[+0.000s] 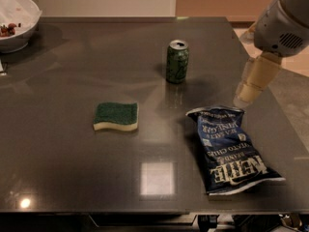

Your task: Move green can near sponge

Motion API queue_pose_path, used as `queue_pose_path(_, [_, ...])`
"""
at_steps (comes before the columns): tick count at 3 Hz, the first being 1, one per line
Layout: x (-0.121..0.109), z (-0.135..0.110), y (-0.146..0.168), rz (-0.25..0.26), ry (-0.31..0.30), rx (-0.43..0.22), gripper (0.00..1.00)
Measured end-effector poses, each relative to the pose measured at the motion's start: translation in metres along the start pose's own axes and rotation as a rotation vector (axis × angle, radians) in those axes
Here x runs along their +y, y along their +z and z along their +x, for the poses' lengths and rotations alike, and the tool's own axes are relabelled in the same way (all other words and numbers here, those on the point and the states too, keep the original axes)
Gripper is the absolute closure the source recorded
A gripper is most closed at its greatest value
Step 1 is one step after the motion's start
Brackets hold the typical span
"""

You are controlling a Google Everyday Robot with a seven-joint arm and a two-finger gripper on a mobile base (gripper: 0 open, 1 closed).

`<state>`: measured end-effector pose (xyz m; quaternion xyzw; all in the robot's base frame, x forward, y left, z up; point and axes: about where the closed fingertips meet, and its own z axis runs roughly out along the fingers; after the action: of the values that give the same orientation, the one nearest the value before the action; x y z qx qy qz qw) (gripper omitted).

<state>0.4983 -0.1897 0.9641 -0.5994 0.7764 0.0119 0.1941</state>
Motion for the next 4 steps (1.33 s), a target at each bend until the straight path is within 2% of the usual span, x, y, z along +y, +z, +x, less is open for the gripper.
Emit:
queue_pose_path(1, [-0.039,-0.03,0.032,-0.03,0.021,-0.096,0.0])
queue_pose_path(2, [-0.065,-0.049,0.056,-0.046,0.041,-0.146,0.0])
queue_pose_path(4, [-0.11,-0.079,0.098,-0.016,0.125,-0.215,0.0])
